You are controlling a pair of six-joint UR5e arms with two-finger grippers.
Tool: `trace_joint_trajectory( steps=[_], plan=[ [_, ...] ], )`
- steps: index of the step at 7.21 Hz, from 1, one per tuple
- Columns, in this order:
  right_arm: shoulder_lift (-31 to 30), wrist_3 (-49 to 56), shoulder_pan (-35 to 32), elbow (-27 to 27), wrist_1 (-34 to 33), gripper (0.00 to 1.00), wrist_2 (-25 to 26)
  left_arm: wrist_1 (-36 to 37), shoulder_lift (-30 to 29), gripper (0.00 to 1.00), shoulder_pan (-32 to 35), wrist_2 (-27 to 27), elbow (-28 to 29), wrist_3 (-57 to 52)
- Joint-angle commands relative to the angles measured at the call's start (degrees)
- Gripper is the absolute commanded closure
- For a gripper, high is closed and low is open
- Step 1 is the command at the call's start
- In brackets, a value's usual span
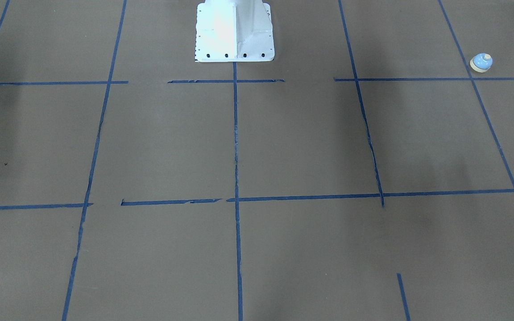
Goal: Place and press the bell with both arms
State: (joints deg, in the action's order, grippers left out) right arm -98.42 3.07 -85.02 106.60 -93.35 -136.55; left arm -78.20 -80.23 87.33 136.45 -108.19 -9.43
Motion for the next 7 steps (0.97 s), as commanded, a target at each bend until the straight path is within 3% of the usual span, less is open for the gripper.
trace_joint_trajectory(
  steps=[1,2,4,5,6,7],
  plan=[
    [-0.3,1.0,-0.1,0.1,-0.3,0.00,0.1,-2.5,-0.1,0.00,0.0,0.0,-1.0,-0.2],
    [-0.3,1.0,0.0,0.0,-0.3,0.00,0.1,-7.9,0.9,0.00,-0.4,0.0,-0.7,-0.2],
    [-0.3,0.9,0.0,0.1,-0.2,0.00,-0.2,-10.6,3.1,0.00,-6.3,-0.6,-0.2,3.8],
    [-0.5,0.9,0.0,0.1,-0.2,0.00,-0.2,-13.7,7.4,0.00,-7.9,-0.6,-0.4,4.2],
    [-0.5,0.8,0.0,0.0,-0.1,0.00,-0.2,-23.4,14.1,0.00,-7.9,-0.8,-0.1,5.3],
    [-0.4,0.5,0.1,0.0,-0.1,0.00,-0.2,-31.0,17.5,0.00,-8.3,-1.5,0.1,15.4]
  ],
)
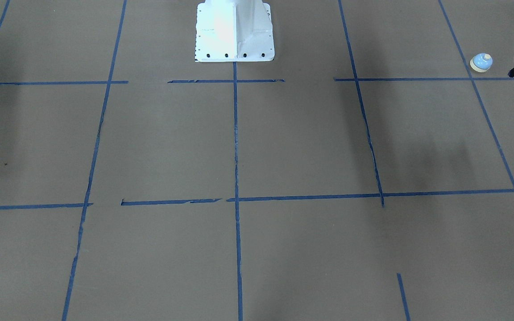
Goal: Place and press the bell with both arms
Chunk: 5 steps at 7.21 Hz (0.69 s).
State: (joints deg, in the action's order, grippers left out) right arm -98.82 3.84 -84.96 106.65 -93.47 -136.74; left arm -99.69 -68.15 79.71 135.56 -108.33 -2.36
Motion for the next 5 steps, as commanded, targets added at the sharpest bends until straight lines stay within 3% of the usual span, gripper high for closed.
trace_joint_trajectory(
  steps=[1,3,4,5],
  plan=[
    [-0.1,-0.2,0.1,0.0,0.0,0.00,-0.4,-13.6,7.5,0.00,-6.2,-0.8,0.7,15.1],
    [-0.1,-0.1,0.1,-0.2,0.0,0.00,-0.3,-30.1,8.5,0.00,-7.8,-1.5,12.7,22.2],
    [-0.1,-0.1,0.1,-0.2,0.0,0.00,-0.3,-33.1,8.6,0.00,-13.4,-1.5,13.3,30.8],
    [-0.1,-0.1,0.1,-0.2,0.1,0.00,-0.3,-33.3,8.9,0.00,-16.1,-1.6,13.7,32.4]
  ],
)
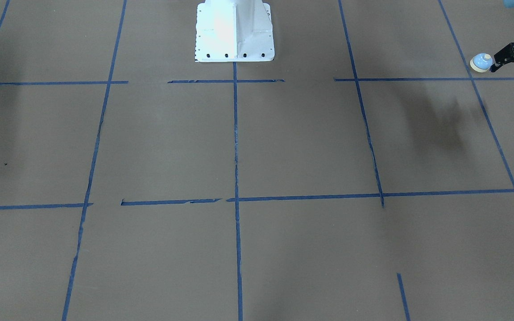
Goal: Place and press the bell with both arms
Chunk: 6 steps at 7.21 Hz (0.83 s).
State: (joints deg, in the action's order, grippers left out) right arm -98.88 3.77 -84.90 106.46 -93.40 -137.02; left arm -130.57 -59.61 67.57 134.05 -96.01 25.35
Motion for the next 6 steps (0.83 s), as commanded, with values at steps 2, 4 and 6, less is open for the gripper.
trace_joint_trajectory(
  steps=[2,4,6],
  plan=[
    [0.1,0.1,0.0,0.1,0.2,0.00,0.0,-2.5,0.5,0.00,-9.4,-1.9,3.4,7.9],
    [0.1,0.1,0.0,0.2,0.2,0.00,0.1,-2.5,0.5,0.00,-15.1,-2.2,4.0,9.3],
    [0.1,0.1,0.0,0.2,0.2,0.00,0.2,-2.6,0.5,0.00,-15.3,-2.2,5.4,9.1]
  ],
)
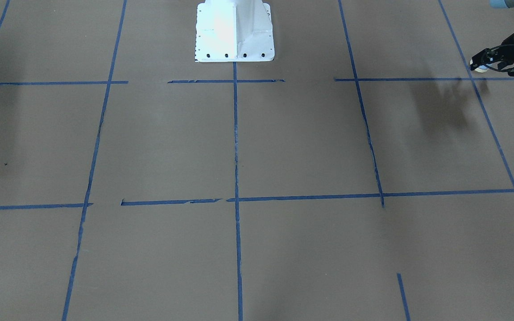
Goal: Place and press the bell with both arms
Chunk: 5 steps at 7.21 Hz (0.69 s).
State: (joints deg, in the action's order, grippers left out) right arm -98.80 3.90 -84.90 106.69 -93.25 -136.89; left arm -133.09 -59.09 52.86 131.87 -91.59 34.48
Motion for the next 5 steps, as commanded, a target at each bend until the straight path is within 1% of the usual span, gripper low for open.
trace_joint_trajectory(
  steps=[1,2,5],
  plan=[
    [0.0,0.0,0.0,0.0,0.0,0.00,0.0,-2.4,0.0,0.00,-0.6,-0.1,2.9,-0.1],
    [0.0,0.0,0.0,0.0,0.0,0.00,0.0,-3.7,0.0,0.00,-0.6,0.0,3.7,0.1],
    [0.1,-0.1,0.0,0.4,0.0,0.00,0.0,-3.8,0.0,0.00,-3.8,0.1,4.3,0.1]
  ],
)
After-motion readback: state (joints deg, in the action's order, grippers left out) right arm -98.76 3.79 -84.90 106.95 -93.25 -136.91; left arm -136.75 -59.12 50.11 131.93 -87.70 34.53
